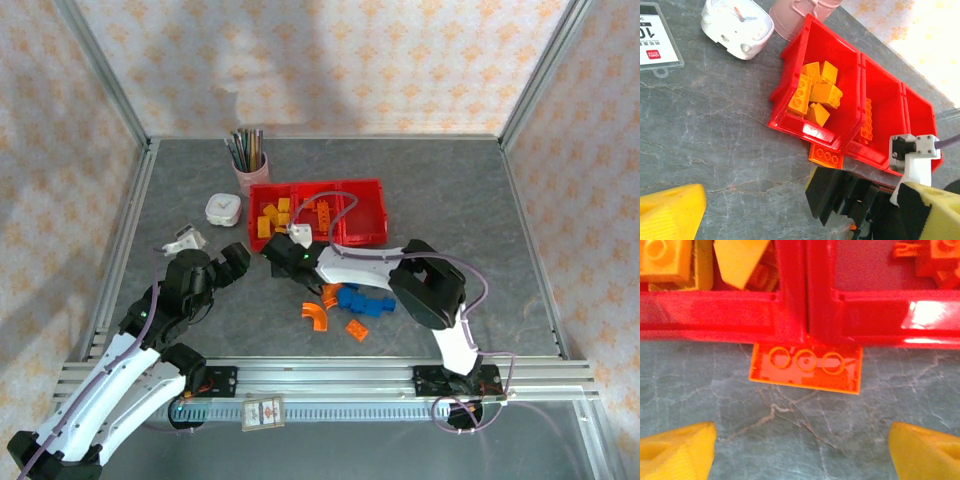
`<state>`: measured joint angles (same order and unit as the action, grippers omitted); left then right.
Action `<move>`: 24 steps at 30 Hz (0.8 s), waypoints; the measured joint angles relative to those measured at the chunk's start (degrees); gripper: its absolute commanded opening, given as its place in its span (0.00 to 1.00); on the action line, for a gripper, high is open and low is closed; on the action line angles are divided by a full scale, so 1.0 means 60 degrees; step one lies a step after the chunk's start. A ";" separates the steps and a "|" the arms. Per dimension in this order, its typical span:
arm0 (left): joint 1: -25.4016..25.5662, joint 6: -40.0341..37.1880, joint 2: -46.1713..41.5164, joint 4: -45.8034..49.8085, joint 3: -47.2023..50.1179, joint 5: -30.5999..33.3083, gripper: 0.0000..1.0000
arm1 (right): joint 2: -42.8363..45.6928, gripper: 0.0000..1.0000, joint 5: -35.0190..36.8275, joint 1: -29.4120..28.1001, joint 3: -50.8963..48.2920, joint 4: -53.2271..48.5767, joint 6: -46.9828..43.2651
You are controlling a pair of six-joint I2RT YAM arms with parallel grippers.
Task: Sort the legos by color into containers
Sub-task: Pick up the lego from the center of the table.
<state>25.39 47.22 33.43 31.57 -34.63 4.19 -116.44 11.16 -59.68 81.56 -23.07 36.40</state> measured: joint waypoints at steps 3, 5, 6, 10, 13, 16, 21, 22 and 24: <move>0.0000 0.0051 0.0000 0.0029 -0.0025 0.0135 0.99 | -0.0339 0.90 0.0007 0.0044 0.0240 0.0022 0.0025; 0.0000 0.0055 -0.0018 0.0051 -0.0033 0.0171 0.99 | -0.0521 0.90 0.0149 0.0080 0.0317 0.0015 0.0080; 0.0000 0.0055 -0.0033 0.0066 -0.0040 0.0175 0.99 | -0.0590 0.90 0.0222 0.0091 0.0342 0.0018 0.0127; 0.0000 0.0058 -0.0142 0.0076 -0.0044 0.0240 0.99 | -0.0903 0.88 0.0463 0.0178 0.0488 0.0033 0.0262; 0.0000 0.0080 -0.0215 0.0102 -0.0044 0.0339 0.99 | -0.1002 0.85 0.0659 0.0204 0.0612 -0.0004 0.0372; 0.0000 0.0091 -0.0248 0.0106 -0.0062 0.0386 0.99 | -0.1147 0.81 0.0834 0.0233 0.0892 0.0025 0.0423; 0.0000 0.0120 -0.0248 0.0138 -0.0164 0.0390 0.99 | -0.1468 0.72 0.1075 0.0288 0.1118 0.0149 0.0386; 0.0000 0.0120 -0.0248 0.0138 -0.0171 0.0390 0.99 | -0.1508 0.69 0.1177 0.0288 0.1118 0.0131 0.0364; 0.0000 0.0120 -0.0248 0.0146 -0.0171 0.0390 1.00 | -0.1515 0.66 0.1242 0.0284 0.1118 0.0127 0.0328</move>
<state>25.39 47.94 31.94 32.45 -35.66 6.52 -125.54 18.61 -57.98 88.27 -22.31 38.37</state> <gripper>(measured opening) 0.994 0.686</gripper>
